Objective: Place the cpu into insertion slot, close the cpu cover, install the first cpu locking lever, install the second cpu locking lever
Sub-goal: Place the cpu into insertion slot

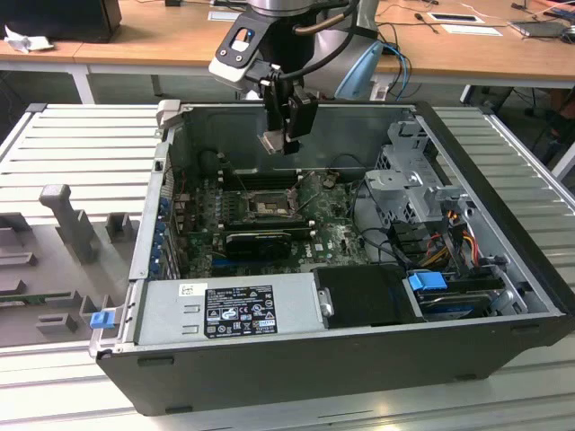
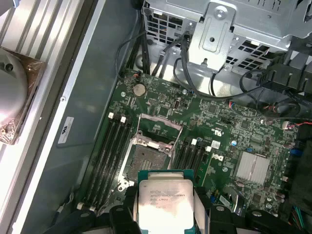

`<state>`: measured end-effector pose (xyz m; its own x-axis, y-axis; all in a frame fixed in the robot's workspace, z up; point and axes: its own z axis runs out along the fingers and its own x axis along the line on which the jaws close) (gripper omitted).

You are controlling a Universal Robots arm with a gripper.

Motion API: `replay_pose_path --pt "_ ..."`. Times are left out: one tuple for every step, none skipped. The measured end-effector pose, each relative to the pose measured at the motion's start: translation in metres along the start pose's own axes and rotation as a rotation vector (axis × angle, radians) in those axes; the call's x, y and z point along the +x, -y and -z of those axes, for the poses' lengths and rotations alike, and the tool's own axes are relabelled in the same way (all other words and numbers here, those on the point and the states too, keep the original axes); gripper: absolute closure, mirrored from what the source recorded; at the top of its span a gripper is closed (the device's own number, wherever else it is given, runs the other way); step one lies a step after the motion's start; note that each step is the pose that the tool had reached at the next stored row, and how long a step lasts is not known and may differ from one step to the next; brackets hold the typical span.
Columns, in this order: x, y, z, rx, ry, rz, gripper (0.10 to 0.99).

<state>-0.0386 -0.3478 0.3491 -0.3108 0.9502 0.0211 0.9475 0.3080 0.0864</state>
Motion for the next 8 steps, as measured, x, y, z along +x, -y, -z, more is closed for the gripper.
replay_pose_path --pt "0.0000 0.0000 0.0000 0.000 0.0001 -0.002 0.545" --pt "0.0000 0.0000 -0.0001 0.000 0.0005 -0.005 0.545" --pt "0.0000 0.0000 -0.0002 0.000 0.0007 -0.007 0.545" --pt "0.0000 0.0000 -0.0003 0.000 0.0010 -0.011 0.545" --pt "0.0000 0.0000 -0.0004 0.000 0.0012 -0.014 0.545" --pt "0.0000 0.0000 -0.0005 0.000 0.0013 -0.015 0.545" --pt "0.0000 0.0000 -0.0006 0.000 0.0016 -0.018 0.545" --pt "0.0000 0.0001 -0.0006 0.000 0.0018 -0.021 0.545"
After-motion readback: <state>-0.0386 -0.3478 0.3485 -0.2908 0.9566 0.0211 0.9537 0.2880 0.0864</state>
